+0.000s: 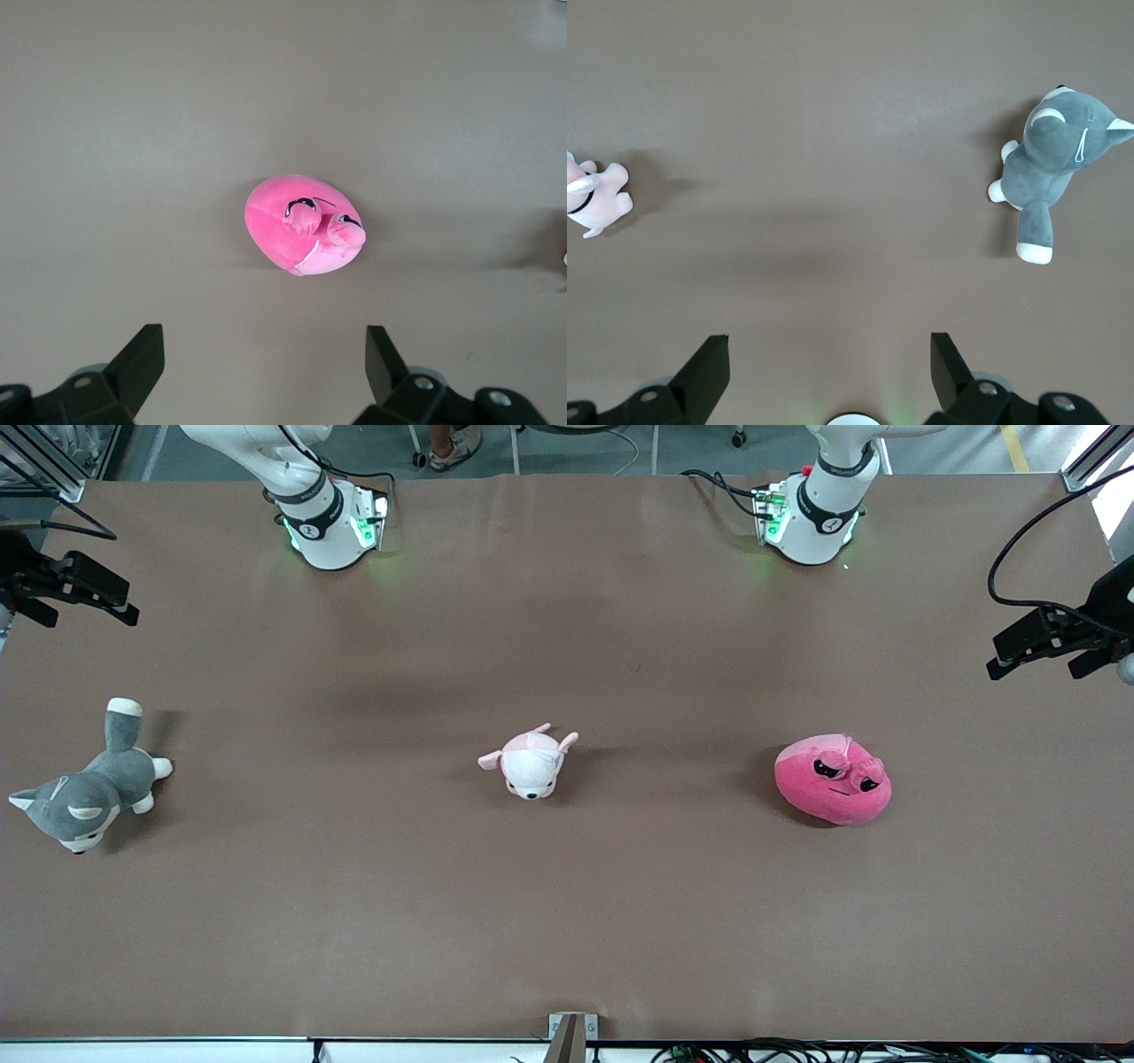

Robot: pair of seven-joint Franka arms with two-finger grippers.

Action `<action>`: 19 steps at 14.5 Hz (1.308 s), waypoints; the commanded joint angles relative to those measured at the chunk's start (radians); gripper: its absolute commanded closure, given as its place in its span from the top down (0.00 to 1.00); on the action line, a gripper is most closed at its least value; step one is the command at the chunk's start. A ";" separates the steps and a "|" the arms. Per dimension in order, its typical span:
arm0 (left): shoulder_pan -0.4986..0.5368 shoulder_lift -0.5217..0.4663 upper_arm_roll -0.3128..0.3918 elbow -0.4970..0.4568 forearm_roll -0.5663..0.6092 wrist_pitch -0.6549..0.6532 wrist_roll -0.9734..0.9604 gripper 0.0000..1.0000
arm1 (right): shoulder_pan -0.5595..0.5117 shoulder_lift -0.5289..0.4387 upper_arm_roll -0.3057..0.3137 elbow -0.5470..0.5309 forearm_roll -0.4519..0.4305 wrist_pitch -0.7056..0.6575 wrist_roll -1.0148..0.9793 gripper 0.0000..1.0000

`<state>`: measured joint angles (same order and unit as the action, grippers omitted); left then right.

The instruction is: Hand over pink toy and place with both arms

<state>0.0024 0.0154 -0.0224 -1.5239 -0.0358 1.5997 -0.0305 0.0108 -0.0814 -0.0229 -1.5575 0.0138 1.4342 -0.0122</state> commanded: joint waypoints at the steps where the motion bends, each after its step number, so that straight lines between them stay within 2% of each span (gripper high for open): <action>1: -0.001 0.000 -0.002 0.013 0.007 0.000 0.007 1.00 | -0.003 -0.023 -0.002 -0.024 0.012 0.003 -0.009 1.00; 8: -0.010 0.012 -0.004 0.013 0.005 0.002 -0.005 1.00 | -0.005 -0.021 -0.002 -0.020 0.005 0.009 -0.009 1.00; 10: -0.013 0.063 -0.004 0.014 0.019 0.003 -0.005 1.00 | -0.005 -0.020 -0.002 0.000 -0.002 0.003 -0.008 1.00; 12: -0.010 0.070 -0.005 0.010 0.017 0.003 -0.003 1.00 | -0.005 -0.017 -0.002 0.008 -0.003 0.005 -0.003 1.00; 19: -0.015 0.250 -0.016 -0.001 0.007 0.003 0.004 1.00 | -0.019 -0.011 -0.003 0.011 -0.003 0.017 -0.003 1.00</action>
<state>-0.0073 0.2180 -0.0337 -1.5360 -0.0359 1.6017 -0.0289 0.0057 -0.0820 -0.0328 -1.5404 0.0129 1.4439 -0.0120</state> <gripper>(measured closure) 0.000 0.000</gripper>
